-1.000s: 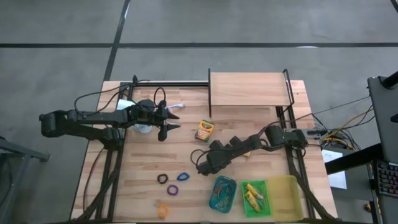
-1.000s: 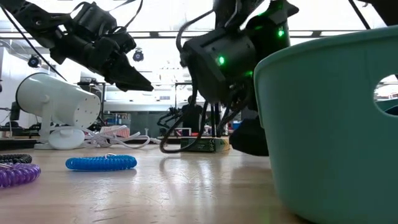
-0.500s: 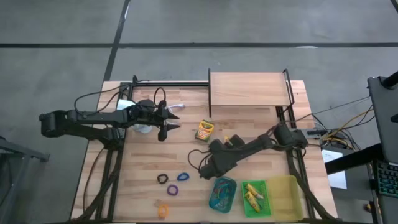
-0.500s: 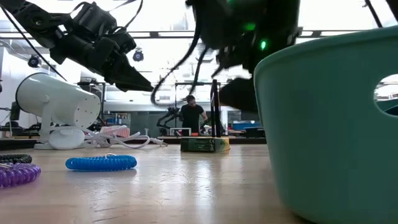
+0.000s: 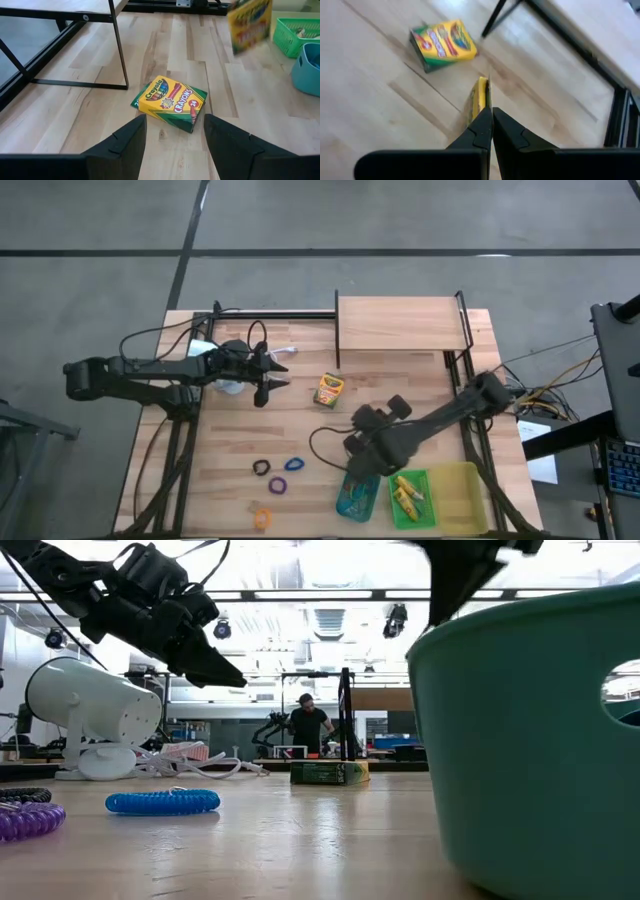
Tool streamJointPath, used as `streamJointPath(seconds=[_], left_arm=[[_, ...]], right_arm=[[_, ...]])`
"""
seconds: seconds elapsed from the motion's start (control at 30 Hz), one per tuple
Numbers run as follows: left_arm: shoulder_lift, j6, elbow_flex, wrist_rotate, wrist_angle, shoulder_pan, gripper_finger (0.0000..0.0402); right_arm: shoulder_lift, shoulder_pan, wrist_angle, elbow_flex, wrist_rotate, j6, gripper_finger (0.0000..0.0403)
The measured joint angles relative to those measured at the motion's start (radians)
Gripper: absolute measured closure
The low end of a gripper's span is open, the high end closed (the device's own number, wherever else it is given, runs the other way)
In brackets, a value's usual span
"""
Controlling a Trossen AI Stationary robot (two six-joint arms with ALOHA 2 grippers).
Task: Pick & Place Office Desk Supplies
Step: Put the crayon box into the green bin
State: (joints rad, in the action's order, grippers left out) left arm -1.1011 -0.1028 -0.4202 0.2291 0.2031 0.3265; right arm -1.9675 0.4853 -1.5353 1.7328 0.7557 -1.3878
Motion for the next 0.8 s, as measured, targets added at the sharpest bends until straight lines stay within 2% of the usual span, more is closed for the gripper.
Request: streamJointPath(seconds=[0.23, 0.43, 0.63, 0.8], left_arm=[[0.0, 0.0, 0.0, 0.0, 0.0, 0.0, 0.0199], [0.0, 0.0, 0.0, 0.0, 0.0, 0.0, 0.0199], [0.0, 0.0, 0.0, 0.0, 0.0, 0.0, 0.0199], [0.0, 0.0, 0.0, 0.0, 0.0, 0.0, 0.0199]], right_arm=[[0.172, 0.095, -0.003, -0.029, 0.04, 0.048, 0.0395], [0.29, 0.198, -0.002, -0.056, -0.005, 0.071, 0.0394], [0.353, 0.345, 0.013, -0.058, -0.028, 0.094, 0.0394], [0.37, 0.467, 0.065, -0.058, -0.094, 0.156, 0.0394]])
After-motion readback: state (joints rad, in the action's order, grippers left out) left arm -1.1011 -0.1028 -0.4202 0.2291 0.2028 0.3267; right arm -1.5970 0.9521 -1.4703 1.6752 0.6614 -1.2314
